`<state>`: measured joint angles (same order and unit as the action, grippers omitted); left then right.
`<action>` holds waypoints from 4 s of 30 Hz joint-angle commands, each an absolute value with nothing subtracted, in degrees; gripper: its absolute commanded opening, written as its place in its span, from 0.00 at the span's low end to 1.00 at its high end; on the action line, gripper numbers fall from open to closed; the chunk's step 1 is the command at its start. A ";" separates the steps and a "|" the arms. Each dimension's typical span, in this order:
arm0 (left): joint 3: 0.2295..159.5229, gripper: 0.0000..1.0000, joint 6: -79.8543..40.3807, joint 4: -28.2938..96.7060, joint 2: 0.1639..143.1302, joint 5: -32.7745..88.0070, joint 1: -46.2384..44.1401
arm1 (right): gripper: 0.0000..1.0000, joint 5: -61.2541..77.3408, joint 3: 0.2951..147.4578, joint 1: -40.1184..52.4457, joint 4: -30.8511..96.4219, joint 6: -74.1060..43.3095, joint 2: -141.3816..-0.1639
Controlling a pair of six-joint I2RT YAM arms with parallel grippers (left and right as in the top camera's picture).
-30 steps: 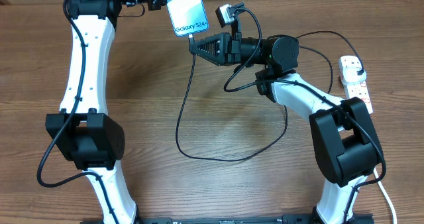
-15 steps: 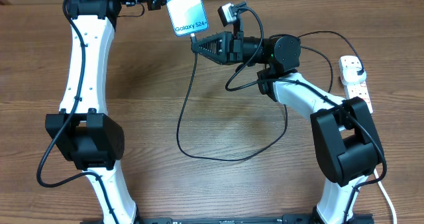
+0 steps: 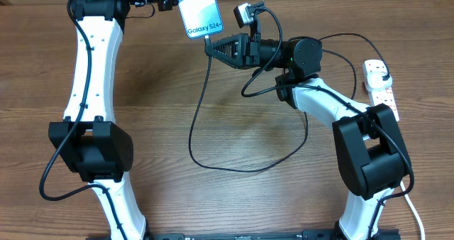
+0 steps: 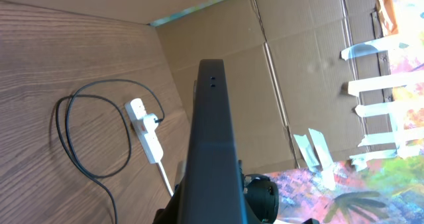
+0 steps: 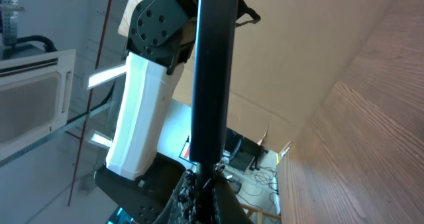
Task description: Plug charger to phone and switch on socket
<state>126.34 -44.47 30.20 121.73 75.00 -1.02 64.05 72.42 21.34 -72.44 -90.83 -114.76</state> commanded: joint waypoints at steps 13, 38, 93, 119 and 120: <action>127.22 0.04 -42.06 29.95 120.36 80.05 -1.67 | 0.04 61.06 73.03 20.82 -72.73 -91.48 -114.78; 127.22 0.04 -39.79 30.22 120.36 84.14 -4.34 | 0.04 58.98 73.28 20.80 -69.76 -91.68 -114.78; 127.22 0.04 -39.42 31.75 120.36 84.14 1.17 | 1.00 60.80 75.48 12.75 -59.55 -87.81 -114.78; 127.22 0.04 -34.74 36.75 120.36 79.64 0.23 | 1.00 35.46 75.48 -1.34 29.82 -32.47 -103.00; 127.22 0.04 -33.41 38.41 120.36 78.94 -0.14 | 1.00 34.50 75.48 -1.76 30.63 -32.47 -102.15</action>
